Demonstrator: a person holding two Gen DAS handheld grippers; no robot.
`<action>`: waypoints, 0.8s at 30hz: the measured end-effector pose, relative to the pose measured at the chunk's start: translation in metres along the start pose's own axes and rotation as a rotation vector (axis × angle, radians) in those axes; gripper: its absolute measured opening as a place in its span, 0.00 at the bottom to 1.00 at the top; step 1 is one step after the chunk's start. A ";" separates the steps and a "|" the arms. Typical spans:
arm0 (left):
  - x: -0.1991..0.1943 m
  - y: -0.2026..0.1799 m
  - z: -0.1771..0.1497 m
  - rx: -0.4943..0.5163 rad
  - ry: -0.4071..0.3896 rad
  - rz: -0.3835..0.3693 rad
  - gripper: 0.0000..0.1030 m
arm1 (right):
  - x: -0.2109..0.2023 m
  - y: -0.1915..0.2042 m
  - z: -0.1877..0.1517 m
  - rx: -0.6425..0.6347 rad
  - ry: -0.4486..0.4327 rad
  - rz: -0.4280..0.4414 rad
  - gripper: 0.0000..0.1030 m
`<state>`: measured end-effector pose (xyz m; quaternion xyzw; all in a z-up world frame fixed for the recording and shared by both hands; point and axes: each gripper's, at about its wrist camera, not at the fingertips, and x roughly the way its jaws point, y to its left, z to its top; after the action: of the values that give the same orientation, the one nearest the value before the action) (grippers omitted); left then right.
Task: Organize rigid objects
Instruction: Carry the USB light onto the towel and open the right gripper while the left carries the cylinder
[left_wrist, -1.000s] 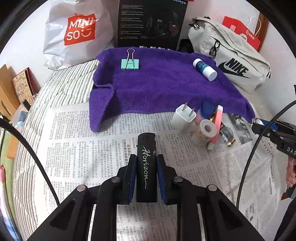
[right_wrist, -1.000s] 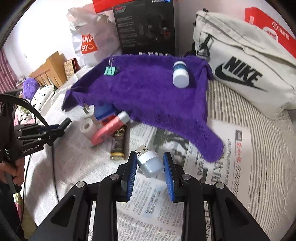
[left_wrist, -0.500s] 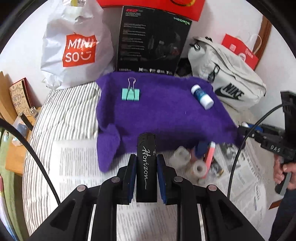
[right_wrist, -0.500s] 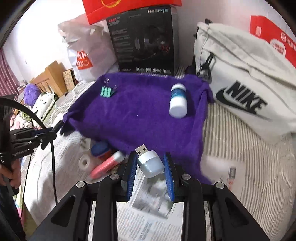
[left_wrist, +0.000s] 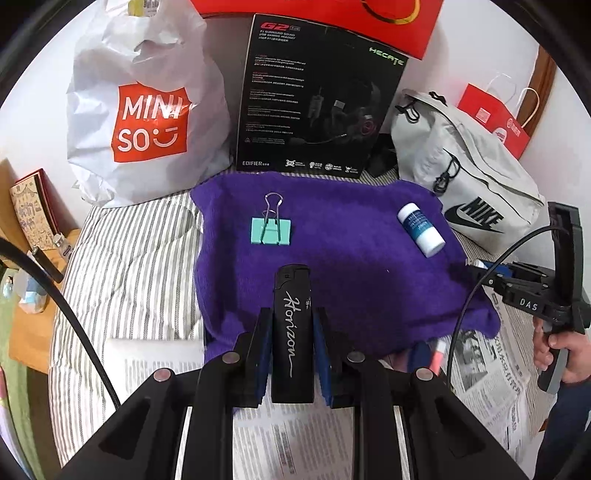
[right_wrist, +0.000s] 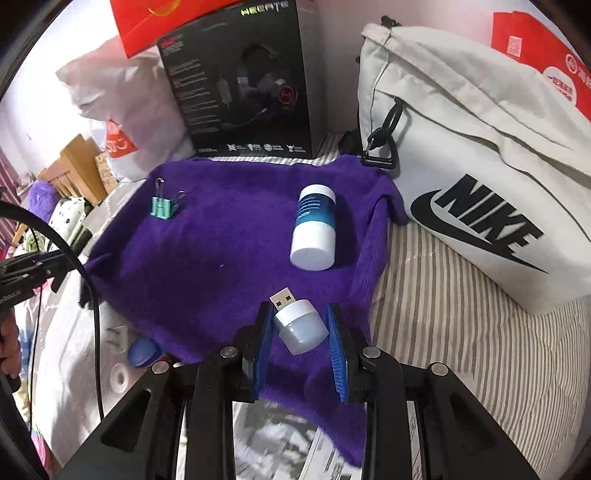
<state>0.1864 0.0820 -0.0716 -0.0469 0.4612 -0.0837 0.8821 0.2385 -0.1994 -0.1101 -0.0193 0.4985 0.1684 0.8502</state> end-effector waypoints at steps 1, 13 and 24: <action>0.003 0.002 0.002 -0.001 0.002 -0.002 0.20 | 0.004 0.000 0.001 -0.009 0.007 -0.008 0.28; 0.027 0.011 0.013 -0.021 0.019 -0.006 0.20 | 0.050 0.004 0.016 -0.071 0.059 -0.047 0.28; 0.044 0.018 0.020 -0.023 0.044 -0.004 0.20 | 0.059 0.014 0.013 -0.132 0.051 -0.062 0.29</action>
<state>0.2291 0.0916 -0.0982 -0.0561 0.4815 -0.0814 0.8709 0.2714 -0.1678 -0.1516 -0.0948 0.5071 0.1740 0.8388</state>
